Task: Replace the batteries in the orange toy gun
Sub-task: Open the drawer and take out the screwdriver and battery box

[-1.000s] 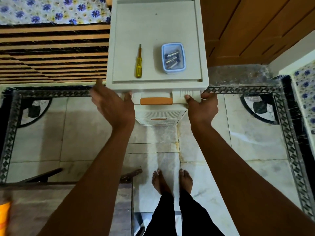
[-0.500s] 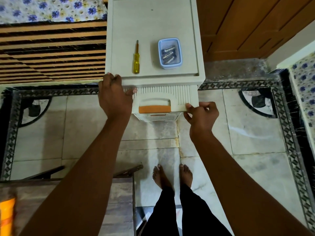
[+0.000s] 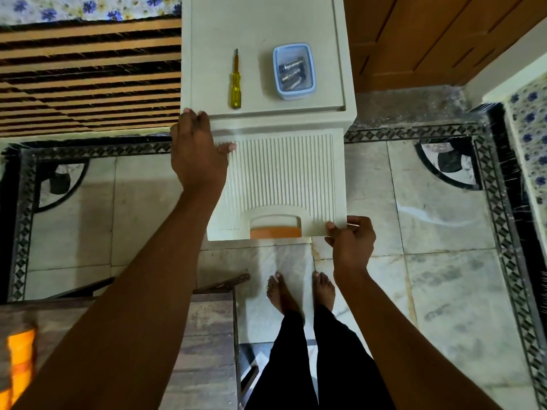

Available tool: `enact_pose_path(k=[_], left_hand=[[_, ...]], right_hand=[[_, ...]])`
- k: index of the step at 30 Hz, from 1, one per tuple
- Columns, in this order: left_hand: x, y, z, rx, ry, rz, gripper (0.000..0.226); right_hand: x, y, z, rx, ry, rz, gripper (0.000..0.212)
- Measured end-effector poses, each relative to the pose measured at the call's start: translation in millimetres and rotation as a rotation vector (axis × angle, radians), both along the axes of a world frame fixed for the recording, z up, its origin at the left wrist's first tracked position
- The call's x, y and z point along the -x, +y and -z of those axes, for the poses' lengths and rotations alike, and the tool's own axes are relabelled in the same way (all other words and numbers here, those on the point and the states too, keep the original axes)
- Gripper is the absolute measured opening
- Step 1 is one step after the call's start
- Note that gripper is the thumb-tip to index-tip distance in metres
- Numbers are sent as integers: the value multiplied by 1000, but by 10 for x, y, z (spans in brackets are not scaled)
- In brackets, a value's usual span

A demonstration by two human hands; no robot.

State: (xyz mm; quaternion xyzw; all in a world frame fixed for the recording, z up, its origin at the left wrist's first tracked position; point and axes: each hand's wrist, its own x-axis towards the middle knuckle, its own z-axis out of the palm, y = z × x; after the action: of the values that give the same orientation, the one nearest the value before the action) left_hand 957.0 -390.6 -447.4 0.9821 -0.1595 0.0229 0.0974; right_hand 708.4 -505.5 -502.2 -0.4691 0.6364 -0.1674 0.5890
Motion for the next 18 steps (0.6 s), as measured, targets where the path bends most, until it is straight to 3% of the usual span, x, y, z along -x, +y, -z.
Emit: enact_pose_path(k=[7, 11, 18], left_hand=[[63, 104, 285, 10, -85, 48, 95], [78, 138, 463, 64, -166, 85, 107], [26, 143, 683, 186, -260, 120, 117]], right_hand=[[-471, -278, 600, -43, 204, -224, 45], [-923, -342, 736, -33, 181, -238, 73], [-1477, -617, 924, -42, 110, -185, 80]])
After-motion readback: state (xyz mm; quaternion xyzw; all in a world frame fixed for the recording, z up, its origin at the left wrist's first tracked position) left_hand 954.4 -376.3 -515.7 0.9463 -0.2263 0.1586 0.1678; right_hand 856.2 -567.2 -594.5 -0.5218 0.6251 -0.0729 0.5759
